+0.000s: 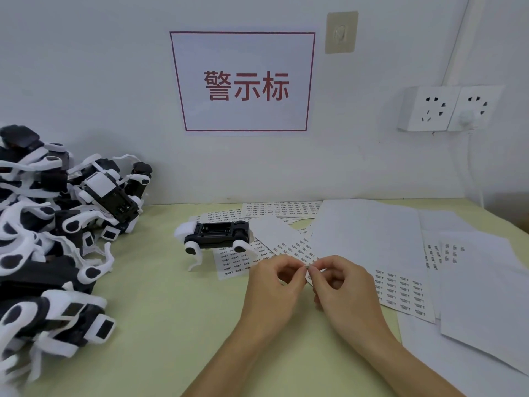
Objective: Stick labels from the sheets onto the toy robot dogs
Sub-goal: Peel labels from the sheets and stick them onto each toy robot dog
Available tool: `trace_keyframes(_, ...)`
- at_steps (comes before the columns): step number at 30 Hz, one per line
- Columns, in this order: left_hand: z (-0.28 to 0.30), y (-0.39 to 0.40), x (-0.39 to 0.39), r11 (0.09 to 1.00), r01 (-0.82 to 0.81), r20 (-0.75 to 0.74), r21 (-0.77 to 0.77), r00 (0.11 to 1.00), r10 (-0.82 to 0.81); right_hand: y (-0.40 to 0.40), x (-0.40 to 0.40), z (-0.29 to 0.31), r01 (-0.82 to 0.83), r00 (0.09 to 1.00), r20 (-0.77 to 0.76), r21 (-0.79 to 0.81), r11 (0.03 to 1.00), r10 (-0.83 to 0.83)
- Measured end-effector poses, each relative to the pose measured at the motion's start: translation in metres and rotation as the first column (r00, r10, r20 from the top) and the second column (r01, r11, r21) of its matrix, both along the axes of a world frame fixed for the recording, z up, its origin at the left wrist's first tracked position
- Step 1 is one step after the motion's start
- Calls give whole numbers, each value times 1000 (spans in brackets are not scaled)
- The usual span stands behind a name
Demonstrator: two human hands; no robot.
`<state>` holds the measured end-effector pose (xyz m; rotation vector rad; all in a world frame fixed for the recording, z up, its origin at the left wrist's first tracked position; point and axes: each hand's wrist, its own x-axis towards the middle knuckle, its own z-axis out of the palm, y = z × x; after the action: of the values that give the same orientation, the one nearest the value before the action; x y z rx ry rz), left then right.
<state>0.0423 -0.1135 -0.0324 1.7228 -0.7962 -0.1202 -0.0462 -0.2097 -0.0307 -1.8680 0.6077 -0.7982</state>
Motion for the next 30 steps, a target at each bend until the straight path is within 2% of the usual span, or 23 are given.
trace_keyframes(4, 1, 1, 1, 989, -109, -86, -99, 991, 101, -1, 0, -1, 50, 998, 33, 4, 999, -50)
trace_keyframes(5, 2, 2, 1, 979, -148, -64, -143, 988, 141, -1, 0, -1, 49, 998, 33, 1, 999, -49)
trace_keyframes(7, 7, 6, 3, 944, -242, 100, -223, 958, 269, 0, 0, -1, 39, 999, 25, -12, 999, -39)
trace_keyframes(9, 14, 12, 9, 894, -346, 301, -284, 853, 426, 0, 0, 0, 28, 999, 25, -7, 1000, -28)
trace_keyframes(10, 16, 16, 14, 857, -416, 350, -306, 788, 507, -1, 0, -1, 26, 999, 27, 0, 1000, -26)
trace_keyframes(12, 21, 26, 27, 751, -570, 322, -332, 680, 659, -2, 0, -2, 18, 999, 28, 3, 1000, -18)
trace_keyframes(13, 24, 32, 35, 707, -631, 270, -318, 655, 706, -2, -1, -2, 12, 1000, 26, 2, 1000, -12)
trace_keyframes(15, 25, 47, 54, 711, -663, 171, -234, 692, 702, -2, -1, -2, 1, 1000, 30, 2, 1000, -1)
trace_keyframes(18, 21, 66, 81, 868, -485, -2, -109, 873, 487, -3, -1, -4, -9, 999, 34, -11, 1000, 9)
trace_keyframes(19, 20, 70, 85, 902, -423, -72, -85, 906, 418, -3, 0, -4, -13, 999, 32, -19, 1000, 14)
trace_keyframes(22, 19, 73, 88, 935, -352, -162, -52, 927, 340, -3, 0, -5, -27, 999, 29, -36, 999, 28)
trace_keyframes(30, 22, 71, 85, 954, -296, -163, -55, 945, 284, -4, 0, -6, -32, 999, 33, -32, 999, 33)
